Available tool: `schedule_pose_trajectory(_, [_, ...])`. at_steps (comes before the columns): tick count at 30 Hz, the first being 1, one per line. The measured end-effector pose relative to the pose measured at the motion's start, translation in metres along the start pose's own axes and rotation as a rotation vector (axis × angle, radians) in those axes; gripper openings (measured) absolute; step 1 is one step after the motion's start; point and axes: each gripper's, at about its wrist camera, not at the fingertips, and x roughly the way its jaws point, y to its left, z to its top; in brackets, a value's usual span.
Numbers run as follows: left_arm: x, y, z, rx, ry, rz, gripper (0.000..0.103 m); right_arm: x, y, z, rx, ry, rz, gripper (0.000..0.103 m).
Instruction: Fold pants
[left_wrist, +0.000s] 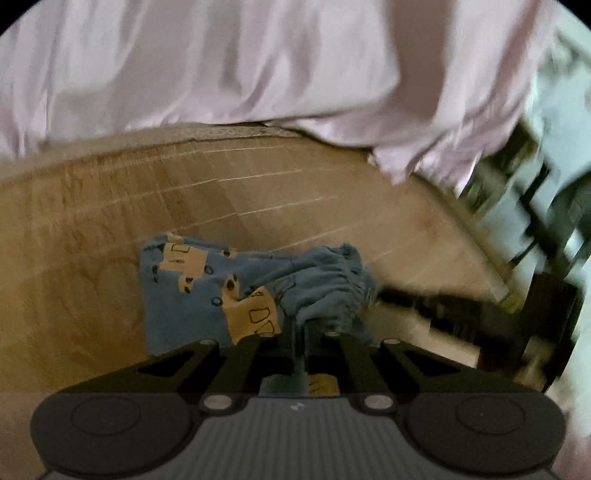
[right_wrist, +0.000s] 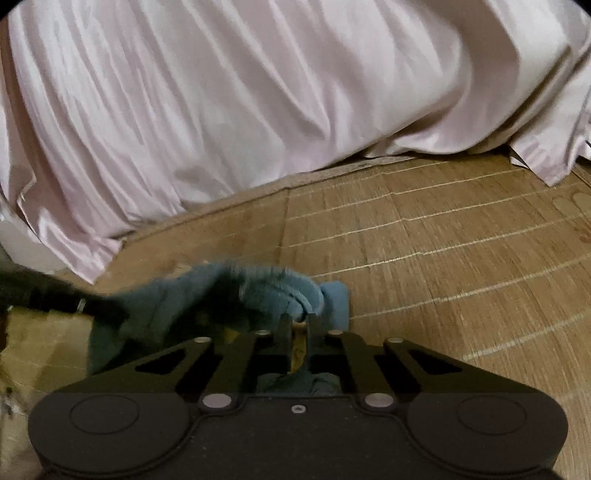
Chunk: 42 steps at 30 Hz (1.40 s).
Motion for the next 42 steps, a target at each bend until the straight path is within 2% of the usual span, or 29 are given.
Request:
schedule_pose_trajectory(2, [-0.005,0.012,0.008,-0.076,-0.006,-0.054,0.004,-0.014,0.002,0.0,0.015,0.012,-0.01,0.005])
schedule_pose_trajectory(4, [-0.004,0.019,0.011,-0.122,-0.013,-0.088,0.004,-0.022,0.002,-0.002,0.009,0.041,-0.054,0.0])
schedule_pose_trajectory(6, [0.001,0.022,0.01,-0.144,-0.013,-0.102,0.004,-0.023,0.0,-0.009,-0.013,0.082,-0.099,0.011])
schedule_pose_trajectory(7, [0.004,0.022,0.008,-0.156,-0.012,-0.112,0.004,-0.024,0.001,-0.013,-0.029,0.088,-0.124,0.022])
schedule_pose_trajectory(8, [0.007,0.023,0.008,-0.168,-0.01,-0.119,0.004,-0.024,0.002,-0.016,-0.048,0.086,-0.133,0.027])
schedule_pose_trajectory(12, [0.018,0.023,0.005,-0.199,-0.009,-0.123,0.004,-0.012,0.013,-0.016,-0.107,0.047,-0.075,0.029])
schedule_pose_trajectory(14, [0.02,0.022,0.005,-0.207,-0.013,-0.118,0.004,0.001,0.017,-0.015,-0.121,0.049,-0.093,0.041])
schedule_pose_trajectory(16, [0.021,0.021,0.006,-0.215,-0.017,-0.113,0.004,0.017,0.016,-0.015,-0.122,0.084,-0.133,0.044])
schedule_pose_trajectory(18, [0.021,0.02,0.008,-0.22,-0.022,-0.111,0.004,0.025,0.014,-0.016,-0.1,0.093,-0.141,0.042])
schedule_pose_trajectory(20, [0.02,0.02,0.009,-0.22,-0.025,-0.108,0.004,0.025,0.014,-0.016,-0.072,0.077,-0.119,0.017])
schedule_pose_trajectory(22, [0.018,0.02,0.01,-0.221,-0.029,-0.11,0.004,0.017,0.02,-0.015,-0.089,0.043,-0.117,0.011])
schedule_pose_trajectory(24, [0.013,0.019,0.011,-0.217,-0.029,-0.127,0.004,-0.002,0.023,-0.014,-0.028,0.015,-0.081,0.011])
schedule_pose_trajectory(27, [0.008,0.012,0.013,-0.173,-0.024,-0.158,0.004,-0.034,0.02,-0.017,0.165,-0.005,0.001,0.011])
schedule_pose_trajectory(28, [0.01,0.009,0.013,-0.165,-0.018,-0.172,0.004,-0.043,0.019,-0.023,0.207,-0.009,0.005,0.011])
schedule_pose_trajectory(30, [0.019,0.002,0.011,-0.153,0.006,-0.204,0.004,-0.05,0.018,-0.038,0.23,0.002,-0.063,0.012])
schedule_pose_trajectory(33, [0.044,-0.012,0.001,-0.104,0.065,-0.225,0.006,-0.038,0.006,-0.056,0.234,0.034,-0.169,0.021])
schedule_pose_trajectory(34, [0.052,-0.017,-0.005,-0.065,0.088,-0.222,0.01,-0.037,0.004,-0.057,0.243,0.036,-0.204,0.026])
schedule_pose_trajectory(36, [0.062,-0.026,-0.017,-0.005,0.124,-0.219,0.016,-0.041,0.005,-0.055,0.229,-0.01,-0.23,0.046])
schedule_pose_trajectory(37, [0.062,-0.028,-0.023,0.015,0.14,-0.235,0.021,-0.045,0.007,-0.054,0.207,-0.046,-0.234,0.062])
schedule_pose_trajectory(38, [0.061,-0.03,-0.028,0.031,0.152,-0.249,0.03,-0.048,0.009,-0.052,0.183,-0.075,-0.234,0.068])
schedule_pose_trajectory(41, [0.046,-0.03,-0.037,0.075,0.131,-0.232,0.05,-0.048,0.004,-0.051,0.195,-0.097,-0.169,0.067])
schedule_pose_trajectory(42, [0.037,-0.029,-0.038,0.084,0.109,-0.221,0.052,-0.046,0.002,-0.05,0.216,-0.095,-0.126,0.067])
